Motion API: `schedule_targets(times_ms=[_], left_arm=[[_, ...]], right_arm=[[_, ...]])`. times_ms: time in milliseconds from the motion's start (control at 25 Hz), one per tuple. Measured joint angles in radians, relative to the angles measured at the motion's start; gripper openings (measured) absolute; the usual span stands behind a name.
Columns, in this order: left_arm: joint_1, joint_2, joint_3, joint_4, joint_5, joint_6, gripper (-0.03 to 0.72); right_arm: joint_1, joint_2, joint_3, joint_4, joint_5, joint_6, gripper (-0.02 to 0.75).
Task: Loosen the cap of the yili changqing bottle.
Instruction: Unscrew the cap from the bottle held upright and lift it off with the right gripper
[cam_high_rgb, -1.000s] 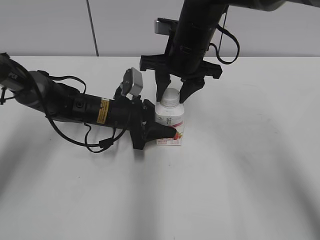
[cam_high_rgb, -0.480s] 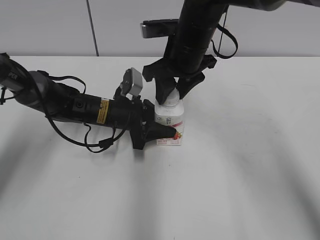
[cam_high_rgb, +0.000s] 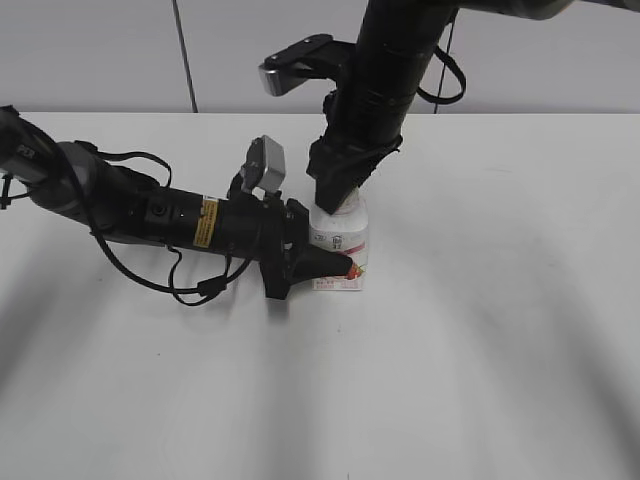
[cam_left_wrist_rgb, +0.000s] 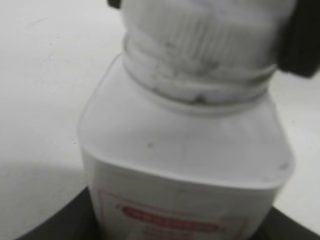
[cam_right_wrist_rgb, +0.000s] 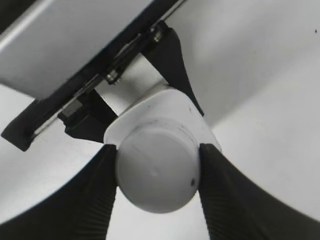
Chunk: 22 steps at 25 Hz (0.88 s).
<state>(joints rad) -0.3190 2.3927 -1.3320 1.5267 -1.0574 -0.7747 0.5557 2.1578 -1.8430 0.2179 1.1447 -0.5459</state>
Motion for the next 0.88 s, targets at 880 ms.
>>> schedule_targets(times_ms=[880], left_arm=[[0.0,0.0,0.0,0.001,-0.004,0.0,0.366]], right_arm=[[0.0,0.0,-0.002,0.0,0.0,-0.498,0.396]])
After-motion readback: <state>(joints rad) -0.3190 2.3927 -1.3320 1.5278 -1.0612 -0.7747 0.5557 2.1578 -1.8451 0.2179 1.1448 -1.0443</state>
